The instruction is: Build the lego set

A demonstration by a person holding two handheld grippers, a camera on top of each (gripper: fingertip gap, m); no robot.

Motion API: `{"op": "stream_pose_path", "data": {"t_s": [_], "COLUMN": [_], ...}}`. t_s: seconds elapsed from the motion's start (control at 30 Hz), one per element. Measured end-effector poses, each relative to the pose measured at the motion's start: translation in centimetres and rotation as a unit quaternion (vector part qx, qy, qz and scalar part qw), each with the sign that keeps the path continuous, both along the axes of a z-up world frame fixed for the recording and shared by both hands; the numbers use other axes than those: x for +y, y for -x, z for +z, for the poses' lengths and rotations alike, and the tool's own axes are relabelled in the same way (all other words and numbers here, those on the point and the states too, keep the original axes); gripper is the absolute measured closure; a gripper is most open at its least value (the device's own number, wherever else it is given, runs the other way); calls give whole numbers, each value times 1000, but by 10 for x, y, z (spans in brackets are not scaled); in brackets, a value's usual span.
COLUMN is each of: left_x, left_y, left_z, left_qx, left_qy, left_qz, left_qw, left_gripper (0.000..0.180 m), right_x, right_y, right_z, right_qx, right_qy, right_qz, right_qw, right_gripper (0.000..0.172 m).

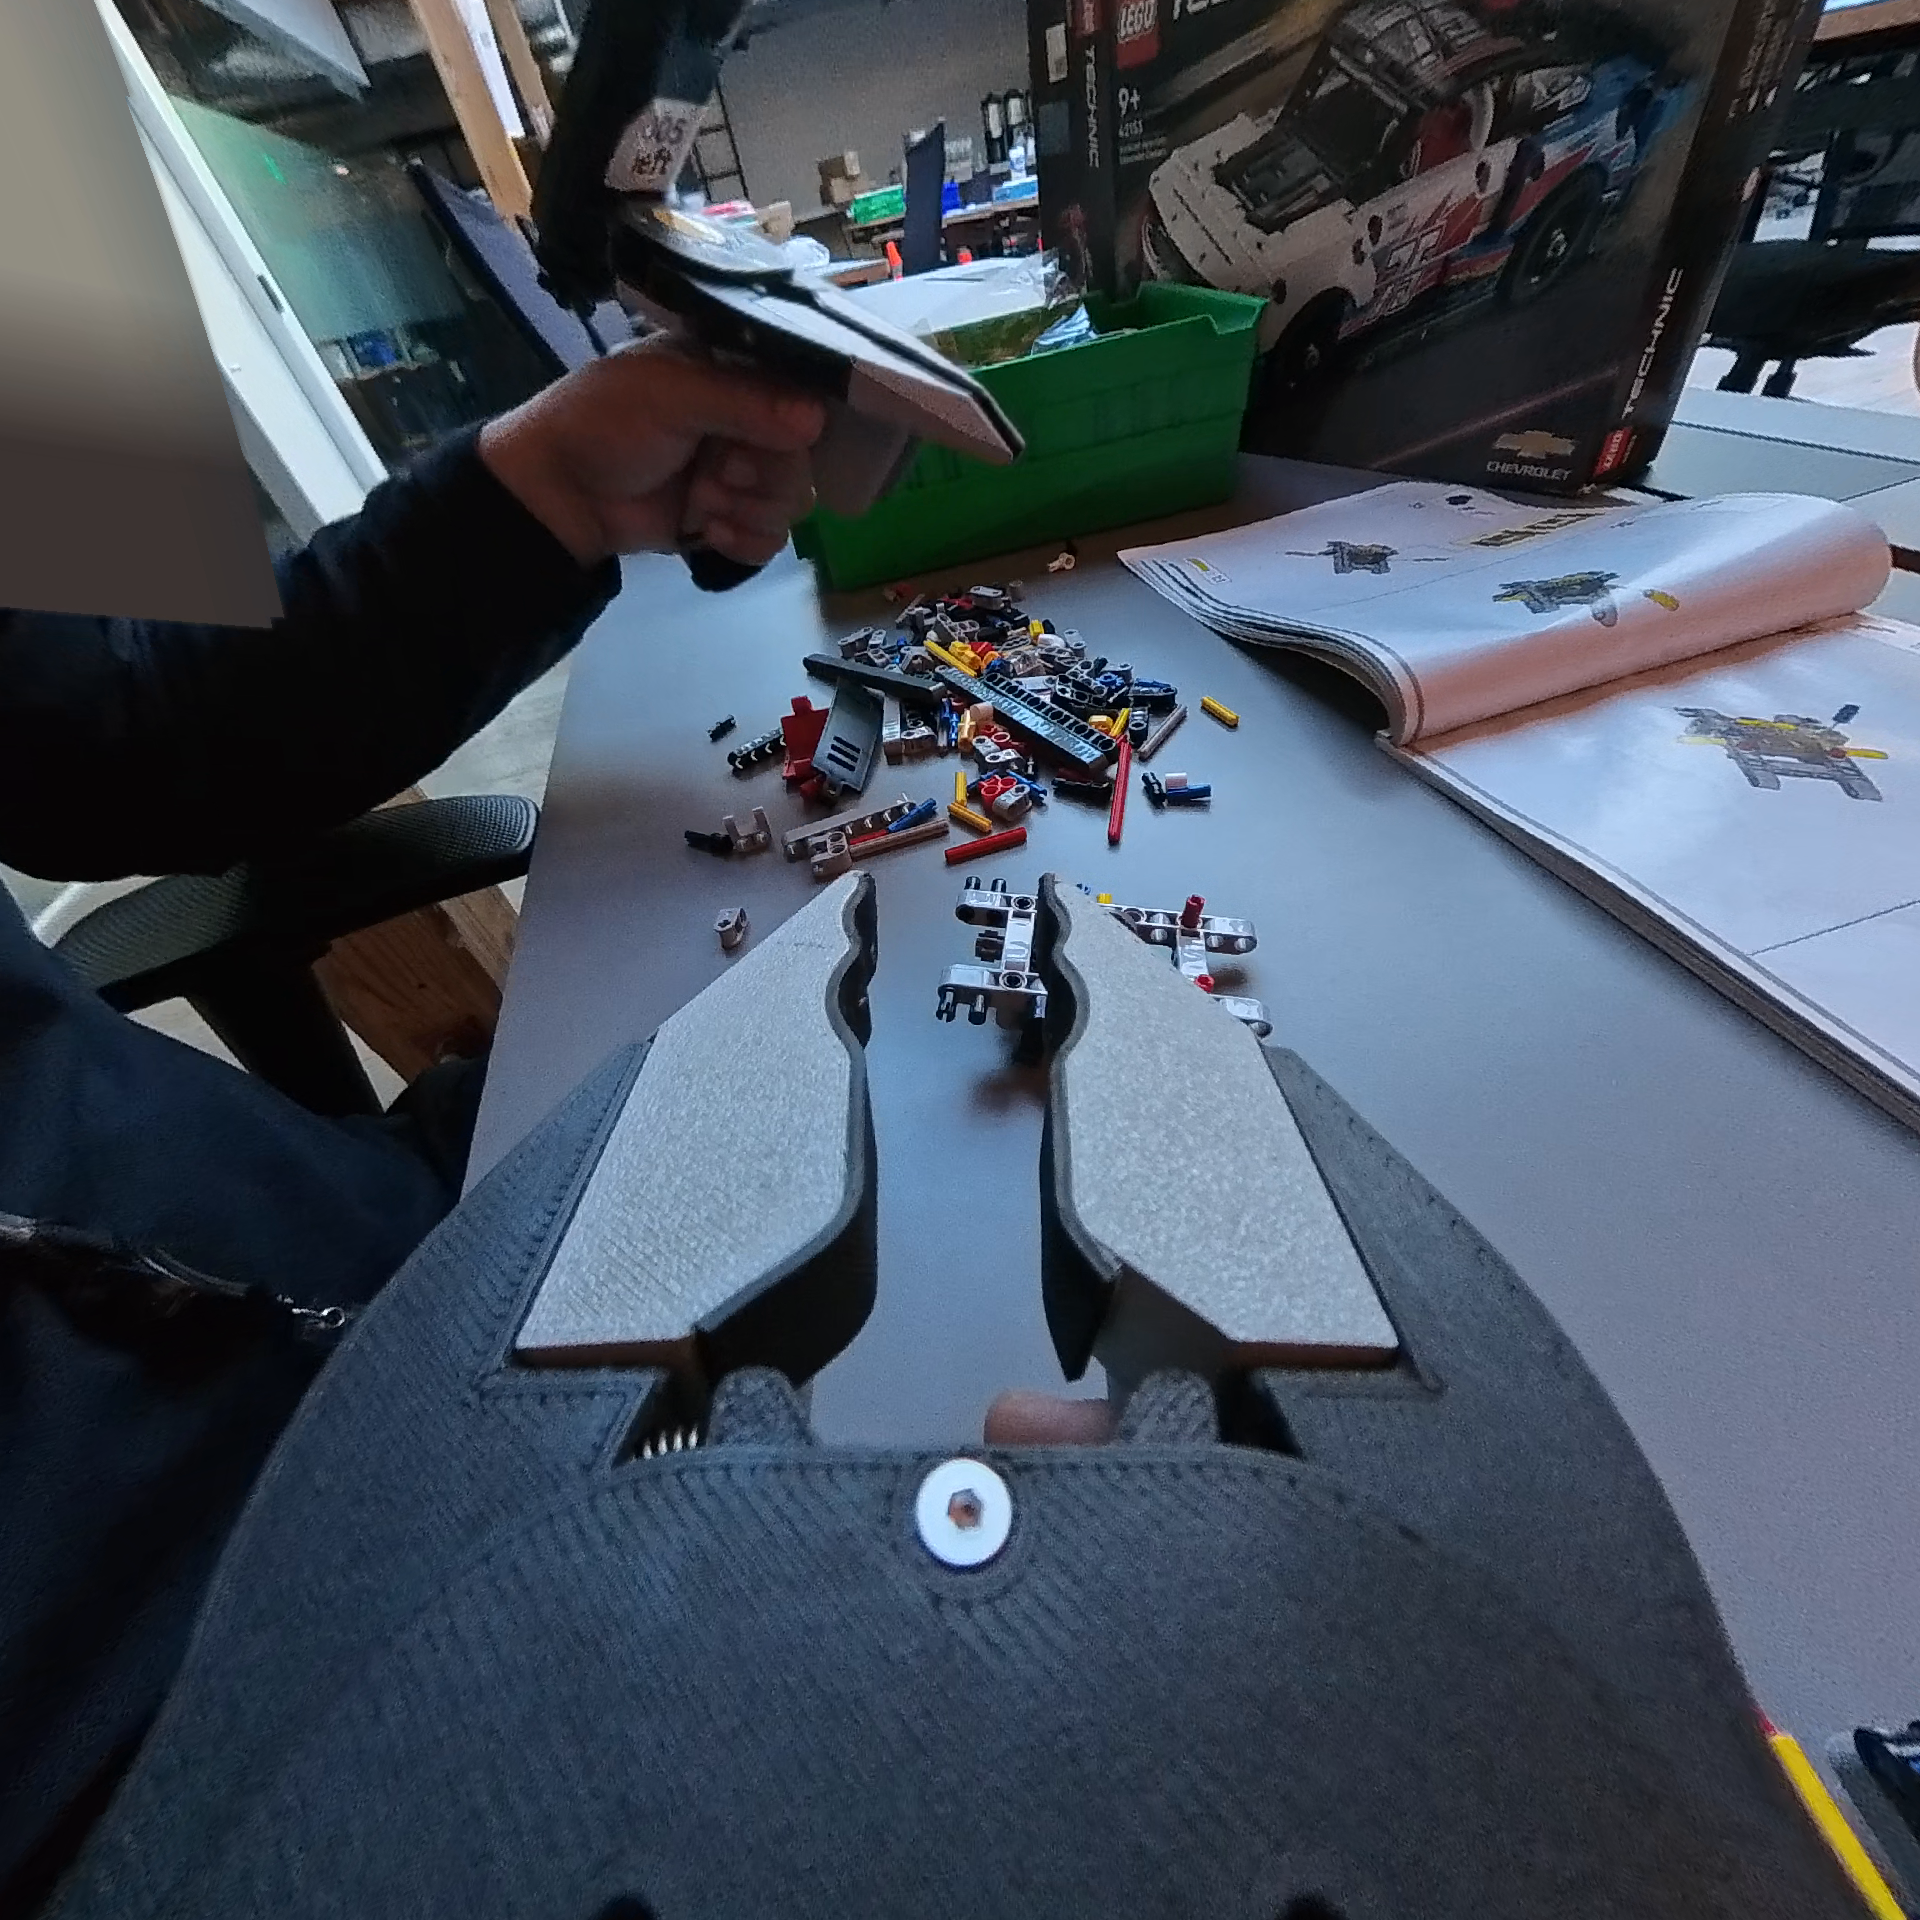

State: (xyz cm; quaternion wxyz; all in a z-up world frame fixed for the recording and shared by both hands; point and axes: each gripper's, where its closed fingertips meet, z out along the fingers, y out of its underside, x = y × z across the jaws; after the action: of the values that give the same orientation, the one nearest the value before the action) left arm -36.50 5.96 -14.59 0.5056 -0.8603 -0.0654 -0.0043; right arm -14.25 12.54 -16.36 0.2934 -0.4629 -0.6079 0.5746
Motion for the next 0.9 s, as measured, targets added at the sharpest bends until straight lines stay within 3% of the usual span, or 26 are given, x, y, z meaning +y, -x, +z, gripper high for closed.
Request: {"op": "stream_pose_path", "data": {"t_s": [0.43, 0.7, 0.9], "left_x": [-22, -42, -55], "left_y": [32, 40, 40], "left_z": [-6, -48, -64], "left_qx": [-31, -6, 5], "left_qy": [19, 136, 186], "left_qz": [40, 38, 27], "left_qw": [999, 990, 982], "left_gripper": [172, 165, 165], "right_x": [2, 3, 5], "right_y": [2, 2, 2], "right_z": [1, 1, 2], "right_qx": [-1, 1, 3], "right_qy": [10, 12, 17], "right_qz": [0, -4, -7], "right_qw": [1000, 1000, 1000], "right_gripper": [144, 144, 144]}}
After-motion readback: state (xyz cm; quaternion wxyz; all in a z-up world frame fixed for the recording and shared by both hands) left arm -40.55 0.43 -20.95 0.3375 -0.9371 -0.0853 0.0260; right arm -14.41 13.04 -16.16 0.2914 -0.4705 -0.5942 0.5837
